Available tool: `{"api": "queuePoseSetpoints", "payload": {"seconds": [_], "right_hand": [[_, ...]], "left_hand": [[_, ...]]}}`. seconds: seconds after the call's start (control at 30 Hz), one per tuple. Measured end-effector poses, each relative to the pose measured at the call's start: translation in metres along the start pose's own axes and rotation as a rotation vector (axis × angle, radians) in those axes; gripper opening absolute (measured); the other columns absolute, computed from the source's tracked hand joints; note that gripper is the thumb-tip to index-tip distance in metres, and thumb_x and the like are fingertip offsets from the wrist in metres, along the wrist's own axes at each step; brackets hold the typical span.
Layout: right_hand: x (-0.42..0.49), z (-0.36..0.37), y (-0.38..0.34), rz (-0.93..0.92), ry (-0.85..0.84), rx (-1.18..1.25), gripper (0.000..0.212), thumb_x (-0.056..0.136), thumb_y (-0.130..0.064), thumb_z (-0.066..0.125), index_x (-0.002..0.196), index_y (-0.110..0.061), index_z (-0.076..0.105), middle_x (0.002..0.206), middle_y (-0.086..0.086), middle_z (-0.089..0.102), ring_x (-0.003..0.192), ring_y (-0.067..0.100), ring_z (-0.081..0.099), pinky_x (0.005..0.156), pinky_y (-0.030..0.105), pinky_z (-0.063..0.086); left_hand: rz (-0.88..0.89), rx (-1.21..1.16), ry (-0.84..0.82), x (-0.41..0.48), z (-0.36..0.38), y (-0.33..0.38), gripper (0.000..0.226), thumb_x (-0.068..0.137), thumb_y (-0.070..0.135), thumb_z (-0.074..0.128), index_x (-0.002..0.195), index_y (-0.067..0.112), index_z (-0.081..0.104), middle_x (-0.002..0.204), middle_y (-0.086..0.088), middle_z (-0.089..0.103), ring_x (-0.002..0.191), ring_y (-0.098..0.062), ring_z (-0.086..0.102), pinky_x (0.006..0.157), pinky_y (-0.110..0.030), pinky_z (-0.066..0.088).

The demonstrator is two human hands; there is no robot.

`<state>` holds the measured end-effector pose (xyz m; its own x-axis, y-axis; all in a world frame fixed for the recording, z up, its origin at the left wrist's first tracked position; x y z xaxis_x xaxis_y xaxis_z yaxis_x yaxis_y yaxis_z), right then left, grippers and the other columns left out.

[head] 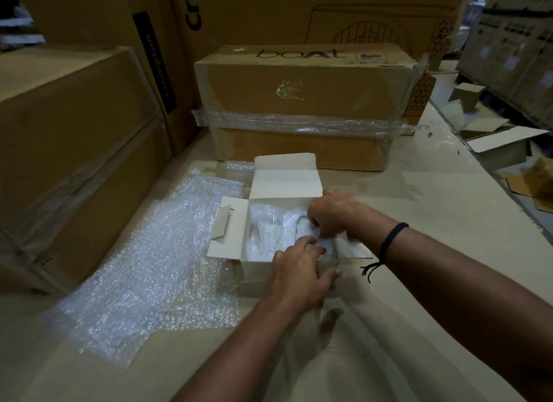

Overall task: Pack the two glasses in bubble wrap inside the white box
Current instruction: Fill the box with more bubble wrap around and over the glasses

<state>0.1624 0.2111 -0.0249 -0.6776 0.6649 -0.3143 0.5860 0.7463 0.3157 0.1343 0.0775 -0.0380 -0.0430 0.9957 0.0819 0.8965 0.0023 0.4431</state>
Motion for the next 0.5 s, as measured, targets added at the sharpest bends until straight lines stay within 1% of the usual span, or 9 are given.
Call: {"api": "queuePoseSetpoints", "payload": {"seconds": [0.03,0.1,0.17,0.23,0.27,0.33,0.37,0.43,0.5], "right_hand": [[0.0,0.0,-0.001,0.002,0.028,-0.009,0.021,0.085,-0.031,0.064,0.105,-0.026,0.066,0.11,-0.004,0.066,0.106,0.019,0.054,0.078,0.028,0.031],[-0.002,-0.001,0.0,0.006,0.053,0.038,0.021,0.085,-0.028,0.063,0.106,-0.026,0.065,0.108,-0.003,0.066,0.106,0.02,0.055,0.076,0.027,0.032],[-0.004,0.0,0.009,0.024,0.035,0.206,0.019,0.083,-0.029,0.065,0.102,-0.028,0.065,0.105,-0.003,0.067,0.101,0.02,0.057,0.074,0.028,0.04],[-0.009,0.0,0.019,0.021,0.005,0.45,0.008,0.085,-0.029,0.065,0.093,-0.029,0.067,0.101,-0.003,0.068,0.094,0.019,0.06,0.077,0.03,0.049],[-0.012,-0.003,0.022,-0.009,0.016,0.528,0.005,0.086,-0.027,0.063,0.088,-0.029,0.067,0.099,-0.006,0.068,0.092,0.018,0.06,0.078,0.03,0.049],[-0.016,-0.008,0.025,-0.064,0.016,0.553,0.013,0.086,-0.023,0.061,0.082,-0.032,0.069,0.1,-0.009,0.066,0.095,0.017,0.06,0.081,0.031,0.048],[-0.018,-0.008,0.023,-0.073,-0.027,0.504,0.017,0.086,-0.022,0.06,0.083,-0.034,0.071,0.106,-0.009,0.066,0.101,0.018,0.06,0.086,0.032,0.049],[-0.018,0.002,0.014,-0.086,-0.153,0.228,0.026,0.086,-0.023,0.054,0.099,-0.036,0.073,0.124,-0.01,0.062,0.116,0.019,0.05,0.098,0.036,0.043],[-0.015,0.012,0.005,-0.082,-0.197,-0.014,0.029,0.086,-0.028,0.053,0.108,-0.032,0.071,0.13,-0.009,0.058,0.122,0.021,0.036,0.1,0.038,0.034]], "left_hand": [[0.023,0.03,-0.01,0.0,0.002,0.001,0.054,0.089,0.057,0.054,0.133,0.026,0.055,0.142,0.009,0.046,0.121,-0.017,0.048,0.102,-0.036,0.033],[0.056,0.077,0.005,0.0,0.003,0.003,0.053,0.089,0.056,0.055,0.132,0.026,0.056,0.136,0.009,0.053,0.117,-0.016,0.051,0.098,-0.036,0.032],[0.076,0.129,0.019,-0.001,0.003,0.004,0.052,0.088,0.055,0.056,0.131,0.027,0.055,0.133,0.01,0.056,0.114,-0.018,0.052,0.096,-0.037,0.032],[0.082,0.169,-0.003,-0.001,0.004,0.007,0.05,0.088,0.055,0.056,0.13,0.03,0.053,0.13,0.01,0.058,0.112,-0.02,0.053,0.095,-0.038,0.033],[0.068,0.174,-0.022,0.0,0.004,0.007,0.048,0.088,0.054,0.056,0.13,0.03,0.052,0.128,0.008,0.059,0.112,-0.021,0.053,0.095,-0.039,0.033],[0.037,0.175,-0.061,0.004,0.004,0.006,0.047,0.088,0.052,0.056,0.13,0.031,0.05,0.124,0.003,0.062,0.112,-0.022,0.052,0.096,-0.04,0.032],[0.031,0.185,-0.079,0.006,0.004,0.006,0.047,0.088,0.051,0.055,0.13,0.031,0.05,0.122,0.001,0.063,0.112,-0.023,0.052,0.096,-0.041,0.032],[0.038,0.21,-0.107,0.007,0.002,0.007,0.047,0.087,0.051,0.054,0.13,0.031,0.05,0.12,-0.002,0.064,0.111,-0.025,0.052,0.096,-0.042,0.032],[0.074,0.2,-0.085,0.004,0.001,0.008,0.045,0.087,0.048,0.056,0.128,0.029,0.053,0.118,-0.001,0.064,0.108,-0.026,0.055,0.094,-0.041,0.035]]}}
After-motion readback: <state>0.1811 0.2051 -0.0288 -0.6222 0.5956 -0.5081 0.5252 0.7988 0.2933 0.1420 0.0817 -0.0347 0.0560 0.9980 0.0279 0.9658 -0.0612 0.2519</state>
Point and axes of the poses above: each hand's wrist, its own x-axis towards the middle knuckle, its own z-axis out of the palm, y = z × x, the point moved 7 cm from there along x, towards the middle knuckle
